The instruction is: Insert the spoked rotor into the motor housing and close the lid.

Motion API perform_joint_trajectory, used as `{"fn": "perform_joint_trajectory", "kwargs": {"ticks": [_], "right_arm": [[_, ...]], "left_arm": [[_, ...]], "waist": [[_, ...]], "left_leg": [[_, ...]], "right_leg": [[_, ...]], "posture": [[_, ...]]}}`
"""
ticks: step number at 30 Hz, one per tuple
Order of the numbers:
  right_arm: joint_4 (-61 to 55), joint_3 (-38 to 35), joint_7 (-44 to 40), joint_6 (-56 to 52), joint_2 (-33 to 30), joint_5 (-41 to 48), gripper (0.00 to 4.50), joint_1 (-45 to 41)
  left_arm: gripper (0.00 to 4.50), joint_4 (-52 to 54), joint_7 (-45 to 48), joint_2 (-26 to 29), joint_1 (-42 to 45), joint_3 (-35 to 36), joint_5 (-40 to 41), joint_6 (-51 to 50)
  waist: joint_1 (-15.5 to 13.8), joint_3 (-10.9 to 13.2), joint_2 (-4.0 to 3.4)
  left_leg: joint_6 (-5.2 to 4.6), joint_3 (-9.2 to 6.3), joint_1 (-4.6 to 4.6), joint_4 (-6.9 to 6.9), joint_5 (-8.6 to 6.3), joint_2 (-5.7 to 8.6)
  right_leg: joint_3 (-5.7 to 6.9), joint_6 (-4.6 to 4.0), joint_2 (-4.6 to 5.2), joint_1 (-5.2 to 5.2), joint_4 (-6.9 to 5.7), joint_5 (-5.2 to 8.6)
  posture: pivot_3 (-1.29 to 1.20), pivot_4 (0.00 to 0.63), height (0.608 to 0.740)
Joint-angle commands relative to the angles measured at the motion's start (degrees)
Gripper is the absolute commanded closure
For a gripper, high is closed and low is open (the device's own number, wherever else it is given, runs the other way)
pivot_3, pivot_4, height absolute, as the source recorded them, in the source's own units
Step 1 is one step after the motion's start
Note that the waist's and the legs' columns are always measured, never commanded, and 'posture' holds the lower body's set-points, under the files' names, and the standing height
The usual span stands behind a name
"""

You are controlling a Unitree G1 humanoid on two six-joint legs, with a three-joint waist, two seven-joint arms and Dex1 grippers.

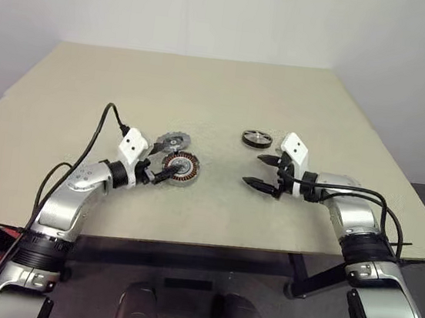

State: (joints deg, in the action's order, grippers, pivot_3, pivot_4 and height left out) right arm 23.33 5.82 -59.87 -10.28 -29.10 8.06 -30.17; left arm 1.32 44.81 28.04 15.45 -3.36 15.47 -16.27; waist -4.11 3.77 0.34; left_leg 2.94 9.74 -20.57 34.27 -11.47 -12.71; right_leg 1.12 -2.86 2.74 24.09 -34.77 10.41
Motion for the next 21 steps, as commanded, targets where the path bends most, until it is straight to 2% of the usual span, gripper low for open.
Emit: {"fn": "perform_joint_trajectory", "kwargs": {"ticks": [1, 5, 9, 15, 21], "right_arm": [[-3.3, -0.2, 0.3, 0.3, -0.2, 0.3, 0.13, -0.7], [-3.4, 0.0, 0.8, 0.5, 0.3, 0.1, 0.13, -1.0], [-3.8, 0.0, 1.3, 0.6, 0.6, 0.3, 0.13, -1.0], [-6.0, -0.7, 2.9, 0.5, 0.8, 0.8, 0.13, -0.4], [-10.6, -1.5, 5.5, -0.5, 1.2, 1.4, 0.13, 1.7]], "left_arm": [[0.59, -1.4, 4.6, 3.0, 3.2, -3.3, -3.6, 3.6], [0.59, -5.8, 11.1, 6.6, 8.4, -7.7, -7.8, 8.0], [0.59, -15.2, 17.6, 9.2, 17.0, -13.6, -14.9, 16.9], [0.59, -32.0, 24.6, 8.5, 29.7, -19.1, -21.7, 30.7], [0.59, -47.7, 32.1, 5.6, 40.0, -22.3, -25.1, 41.0]], "waist": [[0.0, 0.0, -0.01], [-0.2, 0.0, -0.01], [-0.4, 0.0, -0.01], [-1.3, 0.0, -0.02], [-2.0, 0.0, -0.02]], "left_leg": [[0.00, 0.00, 0.01, 0.00, 0.01, 0.00], [0.04, 0.00, 0.03, 0.00, 0.05, -0.01], [0.08, 0.00, 0.03, 0.00, 0.10, 0.01], [0.12, 0.00, 0.01, -0.01, 0.13, 0.02], [0.16, 0.01, -0.03, -0.02, 0.15, 0.04]], "right_leg": [[0.00, 0.01, 0.00, 0.00, -0.02, 0.00], [0.02, 0.03, 0.00, 0.00, -0.06, 0.02], [0.02, 0.01, 0.04, -0.01, -0.07, 0.00], [0.03, -0.02, 0.06, -0.01, -0.07, -0.01], [0.06, -0.02, 0.10, 0.00, -0.07, -0.01]], "posture": [[0.00, 0.000, 0.740], [0.00, 0.000, 0.740], [0.00, 0.000, 0.740], [0.00, 0.000, 0.740], [0.00, 0.000, 0.740]]}}
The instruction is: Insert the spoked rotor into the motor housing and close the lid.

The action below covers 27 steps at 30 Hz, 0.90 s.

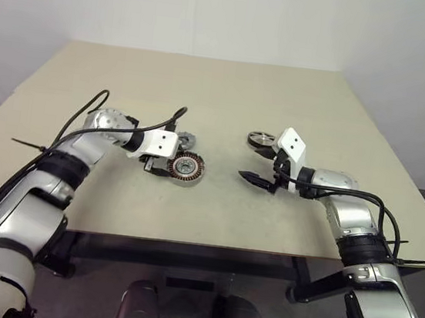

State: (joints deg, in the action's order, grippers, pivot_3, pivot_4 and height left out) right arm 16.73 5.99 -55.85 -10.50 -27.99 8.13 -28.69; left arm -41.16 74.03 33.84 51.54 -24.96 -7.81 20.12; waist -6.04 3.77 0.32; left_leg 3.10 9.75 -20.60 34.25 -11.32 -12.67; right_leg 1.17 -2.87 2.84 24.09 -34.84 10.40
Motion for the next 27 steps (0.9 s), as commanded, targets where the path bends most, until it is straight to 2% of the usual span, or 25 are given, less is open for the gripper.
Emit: {"fn": "perform_joint_trajectory", "kwargs": {"ticks": [1, 5, 10, 18, 27], "right_arm": [[-4.7, -1.8, 2.0, -0.5, 0.3, 1.4, 0.13, 0.6], [-6.9, -2.6, 4.1, -1.0, 0.3, 1.7, 0.13, 2.4], [-9.2, -3.8, 5.2, -1.8, -0.5, 2.7, 0.13, 4.0], [-11.8, -5.1, 4.1, -3.7, -2.4, 4.6, 0.13, 5.2], [-13.5, -4.5, 4.2, -4.7, -1.4, 4.8, 0.13, 6.4]], "left_arm": [[0.59, -7.5, 3.8, -0.5, 5.2, -0.9, -2.2, 5.9], [0.59, -15.1, 6.1, -2.8, 10.0, -1.1, -3.6, 9.7], [0.59, -19.3, 8.5, -4.8, 13.1, -0.2, -3.8, 11.9], [0.59, -19.7, 12.3, -7.0, 14.0, 2.3, -2.2, 11.0], [0.59, -19.6, 16.1, -6.7, 12.2, -0.1, -5.0, 13.8]], "waist": [[0.0, 0.0, 0.00], [-0.2, 0.0, 0.00], [-0.7, 0.0, 0.01], [-2.5, 0.0, 0.01], [-2.8, 0.0, 0.01]], "left_leg": [[0.00, 0.00, 0.00, 0.00, 0.00, 0.00], [0.01, 0.00, 0.01, 0.00, 0.01, 0.00], [0.01, 0.00, -0.01, 0.00, 0.01, 0.02], [0.00, 0.01, -0.03, 0.00, 0.01, 0.01], [-0.03, 0.00, -0.06, 0.00, 0.02, 0.01]], "right_leg": [[0.00, 0.00, 0.00, 0.00, 0.00, 0.00], [0.01, 0.00, 0.01, 0.00, -0.01, 0.00], [0.03, 0.00, 0.05, 0.00, -0.02, 0.00], [0.07, 0.00, 0.17, -0.01, -0.02, 0.00], [0.11, 0.01, 0.25, -0.01, -0.03, 0.00]], "posture": [[0.00, 0.000, 0.740], [0.00, 0.000, 0.740], [0.00, 0.000, 0.740], [0.00, 0.000, 0.740], [0.00, 0.000, 0.740]]}}
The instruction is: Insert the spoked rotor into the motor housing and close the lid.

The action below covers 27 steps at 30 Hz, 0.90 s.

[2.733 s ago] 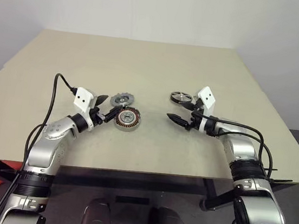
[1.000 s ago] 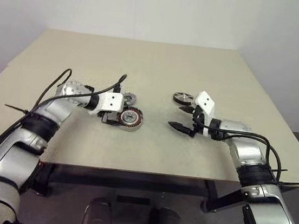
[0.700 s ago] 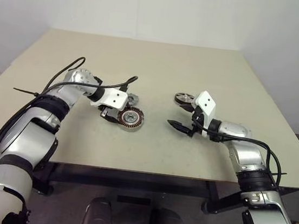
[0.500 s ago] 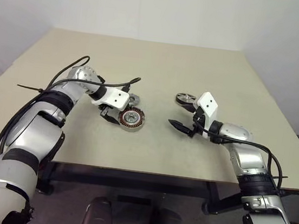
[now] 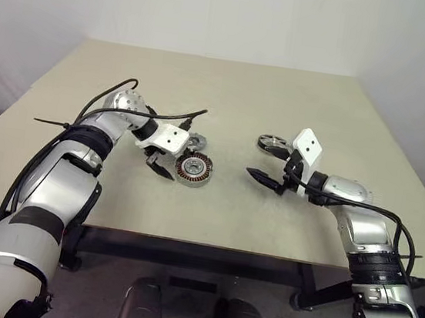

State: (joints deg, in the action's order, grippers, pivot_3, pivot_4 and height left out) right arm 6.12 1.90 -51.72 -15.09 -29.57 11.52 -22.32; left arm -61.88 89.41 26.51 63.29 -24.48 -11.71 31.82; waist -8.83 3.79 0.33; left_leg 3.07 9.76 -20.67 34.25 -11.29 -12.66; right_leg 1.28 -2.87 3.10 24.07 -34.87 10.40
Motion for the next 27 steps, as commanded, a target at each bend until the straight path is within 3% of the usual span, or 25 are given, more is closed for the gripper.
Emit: {"fn": "perform_joint_trajectory", "kwargs": {"ticks": [1, 27], "right_arm": [[-3.3, -0.3, 0.2, -0.4, 0.3, 1.6, 0.13, 0.4], [-12.2, -0.3, 2.6, -3.7, 0.4, 2.2, 0.13, 8.3]], "left_arm": [[0.59, 0.8, 0.8, 0.7, 0.5, -0.8, -1.6, 2.6], [0.59, -9.4, -4.9, -5.4, 7.4, -4.1, -11.5, 6.8]], "waist": [[0.0, 0.0, 0.00], [-0.3, 0.0, 0.01]], "left_leg": [[0.00, 0.00, 0.00, 0.00, 0.00, 0.00], [-0.11, -0.01, -0.04, -0.03, 0.05, 0.33]], "right_leg": [[0.01, 0.00, 0.01, 0.00, 0.00, 0.00], [0.06, 0.10, 0.24, -0.04, 0.01, 0.05]], "posture": [[0.00, 0.000, 0.740], [0.00, 0.000, 0.740]]}}
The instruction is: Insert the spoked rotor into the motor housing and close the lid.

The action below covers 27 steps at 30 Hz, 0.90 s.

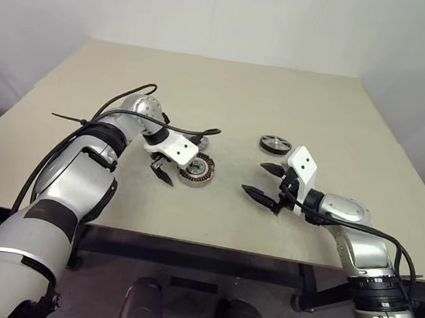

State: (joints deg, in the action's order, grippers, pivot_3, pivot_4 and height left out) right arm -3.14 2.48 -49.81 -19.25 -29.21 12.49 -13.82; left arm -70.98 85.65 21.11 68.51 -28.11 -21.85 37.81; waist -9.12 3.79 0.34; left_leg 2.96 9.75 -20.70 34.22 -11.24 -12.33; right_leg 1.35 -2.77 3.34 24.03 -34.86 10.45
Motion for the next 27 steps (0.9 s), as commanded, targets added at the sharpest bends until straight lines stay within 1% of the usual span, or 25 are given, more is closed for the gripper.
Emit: {"fn": "perform_joint_trajectory", "kwargs": {"ticks": [1, 6, 11, 14, 27], "right_arm": [[-3.2, -0.9, 0.9, 0.3, 0.1, 1.3, 0.13, -0.1], [-4.3, -1.2, 1.6, 0.2, -0.1, 1.8, 0.13, 1.0], [-5.1, -1.4, 2.2, 0.1, -0.3, 2.1, 0.13, 1.9], [-5.2, -1.3, 2.6, 0.2, -0.2, 2.2, 0.13, 2.2], [-4.1, -1.1, 3.7, 0.9, 0.3, 2.1, 0.13, 2.1]], "left_arm": [[0.59, -0.5, -1.3, -0.1, 2.2, -0.6, -1.6, 1.0], [0.59, -1.4, -2.4, -1.4, 2.5, -0.8, -2.7, 0.6], [0.59, -2.2, -3.7, -1.5, 3.4, -0.7, -3.6, 0.5], [0.59, -2.7, -5.1, -1.8, 4.3, -0.5, -4.0, -0.1], [0.59, -3.5, -6.6, -2.4, 5.4, -0.8, -5.7, 0.1]], "waist": [[0.0, 0.0, 0.00], [-0.1, 0.0, 0.00], [-0.1, 0.0, 0.00], [-0.1, 0.0, 0.00], [-0.1, 0.0, 0.01]], "left_leg": [[0.00, 0.00, 0.01, 0.00, 0.00, 0.00], [-0.02, -0.01, 0.04, 0.00, 0.01, 0.02], [-0.08, -0.02, 0.13, -0.01, 0.04, 0.05], [-0.10, -0.03, 0.15, -0.01, 0.05, 0.07], [-0.13, -0.03, 0.12, -0.05, 0.04, 0.07]], "right_leg": [[0.00, 0.00, 0.00, -0.01, 0.00, 0.00], [0.01, 0.01, 0.03, -0.06, 0.00, 0.01], [0.01, 0.05, 0.07, -0.17, 0.01, 0.03], [0.01, 0.21, 0.07, -0.19, 0.01, 0.12], [0.03, 0.10, 0.07, -0.18, 0.04, 0.06]], "posture": [[0.00, 0.000, 0.740], [0.00, 0.000, 0.740], [0.00, 0.000, 0.740], [0.00, 0.000, 0.740], [0.00, 0.000, 0.740]]}}
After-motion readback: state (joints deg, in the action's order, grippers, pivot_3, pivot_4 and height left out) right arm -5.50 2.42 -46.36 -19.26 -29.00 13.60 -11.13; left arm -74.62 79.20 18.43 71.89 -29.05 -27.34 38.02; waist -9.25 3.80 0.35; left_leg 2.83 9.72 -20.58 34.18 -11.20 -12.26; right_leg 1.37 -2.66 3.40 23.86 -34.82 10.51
